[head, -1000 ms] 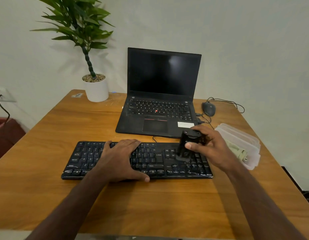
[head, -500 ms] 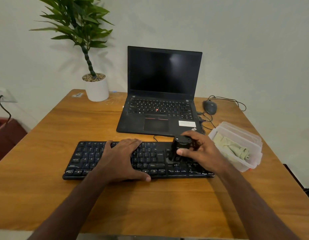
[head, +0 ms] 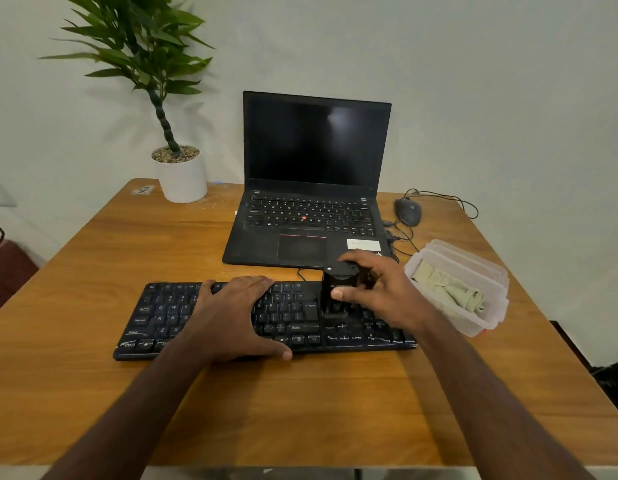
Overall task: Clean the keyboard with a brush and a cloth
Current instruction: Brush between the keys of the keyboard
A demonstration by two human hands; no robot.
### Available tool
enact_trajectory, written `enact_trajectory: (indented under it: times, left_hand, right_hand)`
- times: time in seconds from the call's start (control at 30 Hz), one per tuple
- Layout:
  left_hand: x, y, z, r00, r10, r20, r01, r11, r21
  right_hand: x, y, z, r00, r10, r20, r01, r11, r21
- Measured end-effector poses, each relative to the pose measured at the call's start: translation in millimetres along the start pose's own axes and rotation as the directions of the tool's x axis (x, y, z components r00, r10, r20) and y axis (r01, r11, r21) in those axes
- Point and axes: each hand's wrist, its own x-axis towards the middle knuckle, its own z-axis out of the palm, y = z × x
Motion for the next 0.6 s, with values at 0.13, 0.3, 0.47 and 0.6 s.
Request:
enact_trajectory:
  times: [0.13, 0.3, 0.47, 0.6]
  left_hand:
    - [-0.1, 0.3, -0.3, 1.0, -0.003, -0.014, 0.003, 1.0, -0.018]
    - [0.3, -0.3, 0.0, 1.0, 0.0, -0.01, 0.0, 1.0, -0.004]
    - [0.4, -0.4, 0.4, 1.0, -0.008, -0.004, 0.008, 1.0, -0.01]
    - [-0.5, 0.4, 0.8, 1.0, -0.001, -0.015, 0.001, 1.0, -0.021]
  right_hand:
    - [-1.0, 3.8, -1.8, 1.0, 0.0, -0.001, 0.0, 1.0, 0.0]
    - [-3.3, 4.8, -28.4, 0.995, 0.031, 0.091, -0.021, 0.994, -0.109]
    - [1.1, -3.6, -33.7, 0.998, -0.015, 0.068, 0.021, 0.997, -0.079]
    - [0.5, -0.2, -1.2, 1.0, 0.013, 0.023, -0.014, 0.998, 0.061]
